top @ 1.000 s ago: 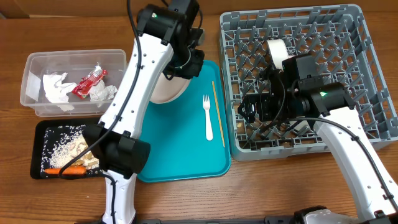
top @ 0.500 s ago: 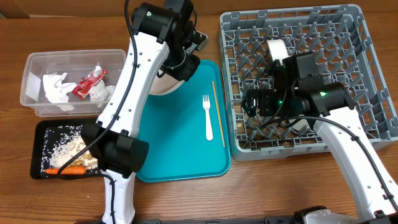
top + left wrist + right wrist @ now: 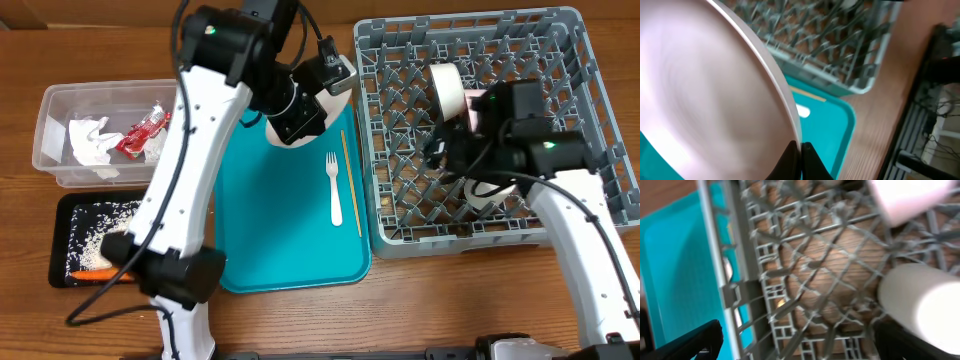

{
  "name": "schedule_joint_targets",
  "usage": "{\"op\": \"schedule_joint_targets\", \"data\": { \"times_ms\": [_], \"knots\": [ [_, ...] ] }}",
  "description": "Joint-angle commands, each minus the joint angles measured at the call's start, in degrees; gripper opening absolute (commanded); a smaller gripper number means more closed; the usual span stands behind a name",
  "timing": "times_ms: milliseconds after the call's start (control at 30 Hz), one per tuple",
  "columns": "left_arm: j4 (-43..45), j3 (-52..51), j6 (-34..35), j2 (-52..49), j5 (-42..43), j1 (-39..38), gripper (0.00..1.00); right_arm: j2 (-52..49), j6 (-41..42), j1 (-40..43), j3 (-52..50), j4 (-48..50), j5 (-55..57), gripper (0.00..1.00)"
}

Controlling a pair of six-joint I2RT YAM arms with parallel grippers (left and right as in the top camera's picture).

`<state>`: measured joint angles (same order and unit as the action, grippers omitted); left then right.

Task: Sort waste into correct bins and load items into the dishwasher

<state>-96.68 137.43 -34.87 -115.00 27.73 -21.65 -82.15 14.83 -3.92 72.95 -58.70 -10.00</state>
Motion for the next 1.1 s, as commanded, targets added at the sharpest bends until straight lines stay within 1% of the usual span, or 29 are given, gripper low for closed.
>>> {"op": "schedule_joint_targets", "data": {
  "times_ms": [0,67,167,300,367,500,600,733,800,867,933,1067],
  "knots": [
    [-0.1,1.2,-3.9,3.9,8.9,0.0,0.04,-0.2,1.5,3.3,-0.2,0.4,-1.1,1.00],
    [-0.1,1.2,-3.9,5.0,11.0,0.0,0.04,-0.2,0.9,5.2,-0.2,0.7,-3.7,1.00],
    [-0.1,1.2,-3.9,6.6,15.3,-0.2,0.04,-0.2,-3.0,8.1,-0.2,1.2,-8.8,1.00],
    [-0.1,1.2,-3.5,8.4,18.3,-1.0,0.04,-0.2,-3.1,12.4,-0.2,1.6,-16.1,1.00],
    [-0.1,1.2,-1.8,9.1,18.6,-1.1,0.04,-0.2,-3.3,14.9,-0.2,1.7,-21.3,1.00],
    [0.0,1.2,4.0,10.3,21.2,-0.4,0.04,-0.2,-9.2,17.9,-0.2,1.9,-32.8,1.00],
    [1.8,1.2,8.5,10.6,28.7,1.6,0.04,-0.2,-11.4,18.1,-0.2,1.8,-37.4,1.00],
    [4.6,1.2,9.2,10.6,47.2,5.9,0.04,-0.2,-12.2,17.7,-0.2,1.9,-40.3,1.00],
    [5.7,1.2,9.2,10.6,56.2,8.3,0.04,-0.2,-14.8,17.7,-0.2,1.9,-42.7,1.00],
    [6.4,1.2,9.2,10.5,63.0,10.8,0.04,-0.2,-18.6,17.7,-0.2,2.0,-47.0,1.00],
    [7.2,1.2,12.8,10.5,62.8,13.1,0.04,-0.2,-22.6,17.7,-0.2,2.4,-52.3,1.00],
    [6.5,1.2,15.9,10.5,62.8,15.7,0.04,-0.2,-29.7,17.6,-0.2,5.3,-65.2,1.00]
  ]
}}
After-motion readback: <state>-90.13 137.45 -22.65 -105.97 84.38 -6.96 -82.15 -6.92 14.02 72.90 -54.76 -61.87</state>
